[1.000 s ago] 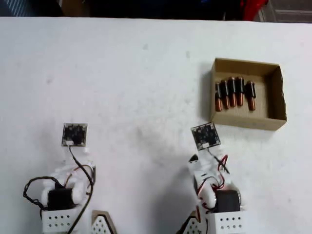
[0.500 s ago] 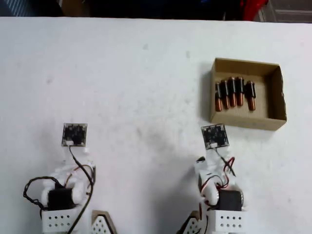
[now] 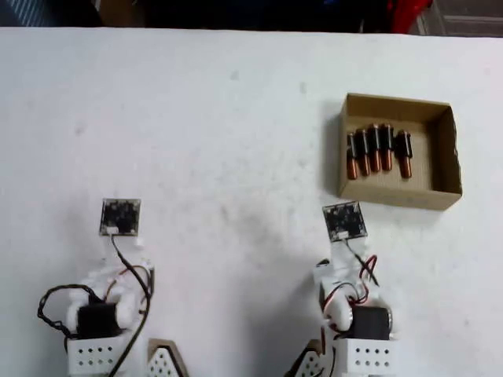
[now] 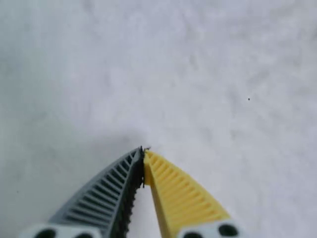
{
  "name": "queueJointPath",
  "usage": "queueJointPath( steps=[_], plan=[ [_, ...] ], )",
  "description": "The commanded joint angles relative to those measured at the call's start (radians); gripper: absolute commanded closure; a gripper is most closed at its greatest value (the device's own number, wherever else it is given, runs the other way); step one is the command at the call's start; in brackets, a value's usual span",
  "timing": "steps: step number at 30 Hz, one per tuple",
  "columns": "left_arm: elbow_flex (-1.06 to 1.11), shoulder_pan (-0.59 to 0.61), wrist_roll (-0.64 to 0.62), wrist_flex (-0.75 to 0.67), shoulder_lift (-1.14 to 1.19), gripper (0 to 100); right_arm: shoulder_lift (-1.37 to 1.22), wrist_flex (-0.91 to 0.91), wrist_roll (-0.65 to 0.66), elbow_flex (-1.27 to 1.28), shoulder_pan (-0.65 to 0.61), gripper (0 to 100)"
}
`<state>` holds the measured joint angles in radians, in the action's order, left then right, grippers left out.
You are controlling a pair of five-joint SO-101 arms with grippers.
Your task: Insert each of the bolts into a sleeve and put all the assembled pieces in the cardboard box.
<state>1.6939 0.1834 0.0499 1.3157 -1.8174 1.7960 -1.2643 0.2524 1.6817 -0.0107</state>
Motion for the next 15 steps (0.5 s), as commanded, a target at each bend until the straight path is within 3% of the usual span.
queueJointPath(
  steps=[1, 4, 15],
  plan=[
    [-0.002, -0.058, -0.005, -0.032, -0.007, 98, 0.001, -0.004, -0.135, 0.009, 0.015, 98.1],
    [-0.002, -0.061, -0.005, -0.032, -0.005, 98, 0.001, -0.001, -0.241, 0.009, 0.015, 98.1],
    [-0.002, -0.061, -0.005, -0.032, -0.005, 98, 0.002, -0.001, -0.244, 0.009, 0.015, 98.1]
  ],
)
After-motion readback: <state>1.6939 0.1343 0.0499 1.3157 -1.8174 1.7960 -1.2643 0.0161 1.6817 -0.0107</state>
